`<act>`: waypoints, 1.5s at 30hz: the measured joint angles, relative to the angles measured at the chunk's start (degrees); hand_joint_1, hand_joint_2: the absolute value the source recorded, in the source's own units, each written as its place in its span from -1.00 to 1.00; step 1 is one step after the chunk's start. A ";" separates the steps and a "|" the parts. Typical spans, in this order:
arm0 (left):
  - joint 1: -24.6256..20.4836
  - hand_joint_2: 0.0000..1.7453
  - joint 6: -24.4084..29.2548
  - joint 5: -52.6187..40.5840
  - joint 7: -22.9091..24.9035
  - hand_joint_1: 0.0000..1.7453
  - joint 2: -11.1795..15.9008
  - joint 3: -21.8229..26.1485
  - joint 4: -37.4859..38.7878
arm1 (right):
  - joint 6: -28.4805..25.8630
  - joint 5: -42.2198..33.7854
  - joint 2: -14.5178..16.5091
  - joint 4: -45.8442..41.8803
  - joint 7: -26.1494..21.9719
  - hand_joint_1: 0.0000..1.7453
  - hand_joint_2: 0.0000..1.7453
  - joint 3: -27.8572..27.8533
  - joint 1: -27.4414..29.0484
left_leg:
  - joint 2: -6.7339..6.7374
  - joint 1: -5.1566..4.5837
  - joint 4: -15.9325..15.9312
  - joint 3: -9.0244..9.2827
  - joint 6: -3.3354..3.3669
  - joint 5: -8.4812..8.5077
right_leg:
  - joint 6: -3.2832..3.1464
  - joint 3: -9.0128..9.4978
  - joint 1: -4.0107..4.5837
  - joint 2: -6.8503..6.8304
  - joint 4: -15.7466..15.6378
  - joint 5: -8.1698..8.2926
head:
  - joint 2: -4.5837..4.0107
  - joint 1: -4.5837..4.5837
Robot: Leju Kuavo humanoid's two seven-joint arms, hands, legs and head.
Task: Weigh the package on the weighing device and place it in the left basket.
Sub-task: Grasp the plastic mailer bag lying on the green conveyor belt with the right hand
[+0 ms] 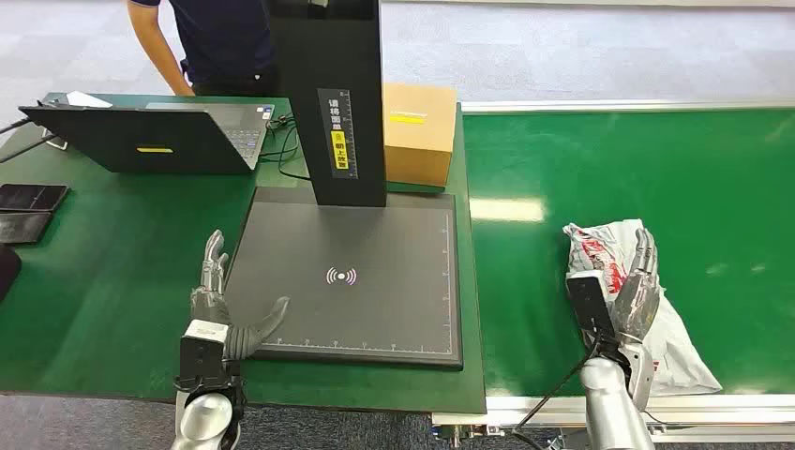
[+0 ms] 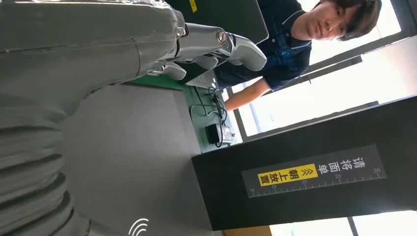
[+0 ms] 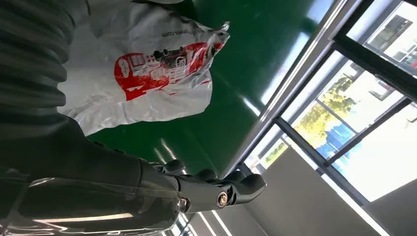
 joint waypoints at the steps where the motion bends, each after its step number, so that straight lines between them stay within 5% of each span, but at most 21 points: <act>1: 0.06 1.00 -0.02 -0.02 0.09 -1.00 -0.01 0.00 -0.10 | -0.01 0.10 0.00 0.18 0.14 -1.00 1.00 -0.33 -0.03 | 0.00 0.00 0.00 0.00 0.00 0.00 | 0.00 0.00 0.00 0.00 0.00 0.00 | 0.00 0.00; 10: 1.04 1.00 -0.34 -0.63 0.87 -1.00 -0.35 0.07 -1.64 | 0.48 1.26 0.00 3.26 1.62 -1.00 1.00 -5.90 -0.19 | 0.00 0.00 0.00 0.00 0.01 -0.01 | 0.00 0.00 -0.01 0.00 0.00 0.00 | 0.00 0.01; 33: 1.26 1.00 -0.67 -1.10 1.19 -1.00 -0.57 0.11 -2.27 | 0.43 3.14 -0.01 6.35 3.51 -1.00 1.00 -10.01 -0.29 | 0.00 0.00 0.00 0.00 0.01 0.00 | 0.00 0.00 -0.01 0.00 0.00 0.00 | 0.00 0.01; 38: 1.31 1.00 -0.75 -1.26 1.55 -1.00 -0.63 0.15 -2.60 | 0.70 4.98 -0.29 8.78 6.10 -1.00 1.00 -12.67 -0.54 | 0.00 0.00 0.00 0.00 0.01 0.00 | 0.00 0.00 -0.01 0.00 0.00 0.00 | 0.00 0.01; 45: 1.29 1.00 -1.37 -1.68 2.19 -1.00 -0.84 0.20 -2.74 | 7.53 15.45 -2.26 17.15 17.61 -1.00 1.00 -14.19 -2.31 | 0.02 0.01 0.03 0.15 0.03 -0.02 | 0.01 0.16 0.02 0.00 -0.05 0.00 | 0.00 0.00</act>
